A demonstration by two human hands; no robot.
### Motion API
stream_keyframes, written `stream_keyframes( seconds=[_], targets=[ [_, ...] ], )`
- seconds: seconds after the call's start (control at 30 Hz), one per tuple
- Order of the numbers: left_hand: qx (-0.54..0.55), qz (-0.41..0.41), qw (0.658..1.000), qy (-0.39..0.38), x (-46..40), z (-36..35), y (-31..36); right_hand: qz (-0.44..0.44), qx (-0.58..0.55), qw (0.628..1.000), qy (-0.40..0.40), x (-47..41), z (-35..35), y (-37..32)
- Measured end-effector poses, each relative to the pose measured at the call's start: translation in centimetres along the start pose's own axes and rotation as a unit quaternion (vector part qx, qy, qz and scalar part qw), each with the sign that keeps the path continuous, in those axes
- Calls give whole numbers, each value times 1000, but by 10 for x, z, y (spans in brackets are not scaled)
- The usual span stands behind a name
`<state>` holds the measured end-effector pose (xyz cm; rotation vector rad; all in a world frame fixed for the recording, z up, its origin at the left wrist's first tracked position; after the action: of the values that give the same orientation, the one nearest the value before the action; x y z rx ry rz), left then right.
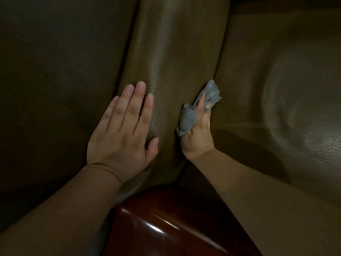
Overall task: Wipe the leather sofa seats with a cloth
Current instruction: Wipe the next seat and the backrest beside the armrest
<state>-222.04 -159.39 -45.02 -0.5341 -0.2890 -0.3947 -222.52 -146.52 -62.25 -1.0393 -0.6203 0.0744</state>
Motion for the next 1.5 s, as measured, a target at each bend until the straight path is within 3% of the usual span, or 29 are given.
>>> stream_keyframes(
  seconds=[0.07,0.17,0.23,0.27,0.33,0.43,0.5,0.53,0.63,0.73,0.87,0.97,1.07,1.13,1.23,1.37,1.43,1.5],
  targets=[
    [1,-1,1000,5,-1,-1,0,-14,-121,992,41,6,-1,-7],
    [7,-2,1000,17,0,1,-1,-34,-199,979,-21,70,-33,-36],
    [10,-2,1000,15,1,2,-1,-32,-154,984,-89,97,-52,-39],
    [10,-3,1000,14,0,1,-1,-15,-79,993,-89,95,-53,-37],
    [12,1,1000,11,0,1,0,22,-25,998,-47,67,-34,-40],
    [6,4,1000,16,1,-2,-1,-14,-103,992,72,11,6,-42],
    [12,-2,1000,18,0,-2,-1,-24,-92,993,67,7,5,-41],
    [16,-4,1000,20,1,-2,-1,8,-24,998,63,18,0,-44],
    [6,-5,999,37,1,-1,-1,106,142,982,-61,93,-35,-50],
    [7,-2,999,34,3,0,0,76,114,974,-181,104,-22,-45],
    [2,6,999,39,4,-3,0,92,51,993,47,25,22,-60],
    [7,0,999,40,3,-2,-1,61,82,994,42,13,22,-64],
    [12,4,999,31,6,0,-2,186,163,969,24,68,-21,-51],
    [9,8,1000,24,9,2,-1,177,180,967,-20,94,-30,-37],
    [37,24,999,14,12,14,1,156,218,963,-38,73,12,-63],
    [151,105,983,14,77,-11,16,210,308,928,-2,28,61,-141],
    [200,182,963,6,152,-49,48,276,410,869,-26,42,36,-166],
    [277,286,917,-9,211,-79,79,302,491,816,-55,80,0,-162]
  ],
)
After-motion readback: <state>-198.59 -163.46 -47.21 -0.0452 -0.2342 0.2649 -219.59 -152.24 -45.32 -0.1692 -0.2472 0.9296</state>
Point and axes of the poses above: each hand's wrist, its own x-axis away from the middle knuckle, its own z-axis out of the back of the hand, y = z × x, the point moved 3 cm from there along -x, towards the middle knuckle, and after that the axes turned 15 degrees about -y, right-handed, at the moved point
